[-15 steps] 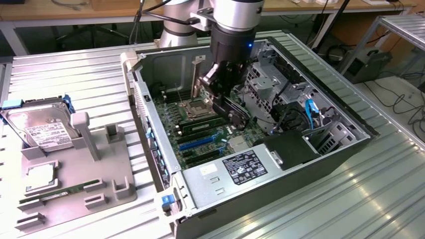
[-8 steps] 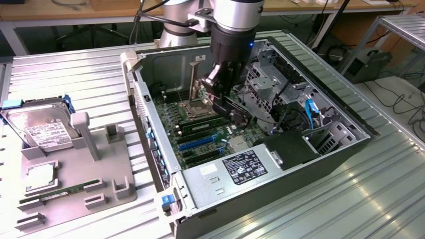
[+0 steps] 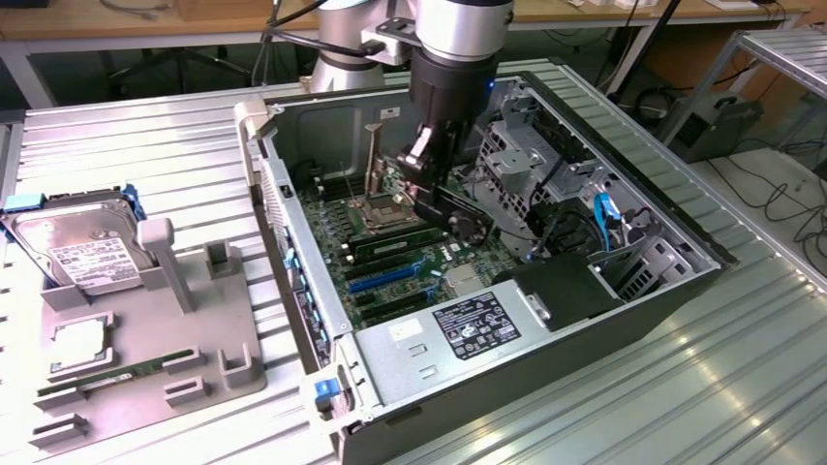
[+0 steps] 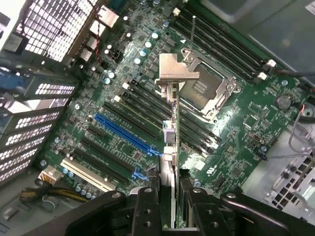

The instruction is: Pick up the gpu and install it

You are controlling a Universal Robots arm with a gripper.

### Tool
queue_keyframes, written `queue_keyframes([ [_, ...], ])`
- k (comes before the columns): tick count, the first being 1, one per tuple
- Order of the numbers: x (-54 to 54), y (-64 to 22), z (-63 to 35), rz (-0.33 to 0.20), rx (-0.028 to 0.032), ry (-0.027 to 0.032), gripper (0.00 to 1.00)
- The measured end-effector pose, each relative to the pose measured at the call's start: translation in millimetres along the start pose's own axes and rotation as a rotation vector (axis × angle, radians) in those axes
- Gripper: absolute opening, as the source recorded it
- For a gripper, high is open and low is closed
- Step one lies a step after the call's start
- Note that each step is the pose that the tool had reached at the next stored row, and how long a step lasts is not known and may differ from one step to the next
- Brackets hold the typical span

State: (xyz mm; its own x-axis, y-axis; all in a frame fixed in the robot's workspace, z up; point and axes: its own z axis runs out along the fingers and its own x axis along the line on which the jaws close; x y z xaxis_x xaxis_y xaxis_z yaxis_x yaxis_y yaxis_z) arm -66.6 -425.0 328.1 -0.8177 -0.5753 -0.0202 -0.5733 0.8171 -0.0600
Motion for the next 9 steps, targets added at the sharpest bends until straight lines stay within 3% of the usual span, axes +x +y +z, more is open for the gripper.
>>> queue_keyframes([
  [9,0.0,0.0,0.2,-0.185,-0.0037,-0.0111,0.27],
])
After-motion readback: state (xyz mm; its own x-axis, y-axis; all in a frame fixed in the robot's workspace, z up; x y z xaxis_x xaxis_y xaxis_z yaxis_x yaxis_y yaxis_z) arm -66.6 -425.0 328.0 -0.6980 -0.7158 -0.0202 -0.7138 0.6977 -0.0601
